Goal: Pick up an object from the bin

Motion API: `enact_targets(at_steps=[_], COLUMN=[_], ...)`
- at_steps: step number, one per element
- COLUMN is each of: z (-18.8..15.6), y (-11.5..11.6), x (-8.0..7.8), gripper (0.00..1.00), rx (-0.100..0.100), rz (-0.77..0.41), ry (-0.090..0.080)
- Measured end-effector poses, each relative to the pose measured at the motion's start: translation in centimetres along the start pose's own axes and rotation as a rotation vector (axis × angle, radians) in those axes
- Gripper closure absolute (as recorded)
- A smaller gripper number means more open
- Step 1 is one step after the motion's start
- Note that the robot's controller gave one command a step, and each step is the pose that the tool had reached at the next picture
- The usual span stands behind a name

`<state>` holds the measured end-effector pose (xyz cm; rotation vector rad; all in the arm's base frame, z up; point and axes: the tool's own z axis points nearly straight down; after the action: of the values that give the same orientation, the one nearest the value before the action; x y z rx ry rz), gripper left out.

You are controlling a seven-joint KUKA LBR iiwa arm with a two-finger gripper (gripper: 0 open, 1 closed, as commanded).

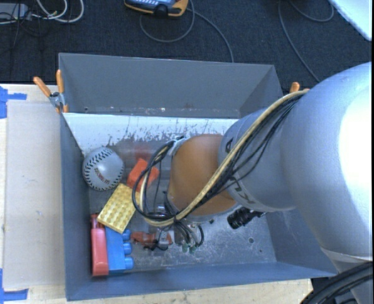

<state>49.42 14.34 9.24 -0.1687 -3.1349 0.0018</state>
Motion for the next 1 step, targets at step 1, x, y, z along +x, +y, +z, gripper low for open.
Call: enact_targets(at_steps=[1], z=[0.00], y=[-0.01], x=[-0.01], gripper=[1.00], rx=[0.000], rz=[0.001], ry=[0.000])
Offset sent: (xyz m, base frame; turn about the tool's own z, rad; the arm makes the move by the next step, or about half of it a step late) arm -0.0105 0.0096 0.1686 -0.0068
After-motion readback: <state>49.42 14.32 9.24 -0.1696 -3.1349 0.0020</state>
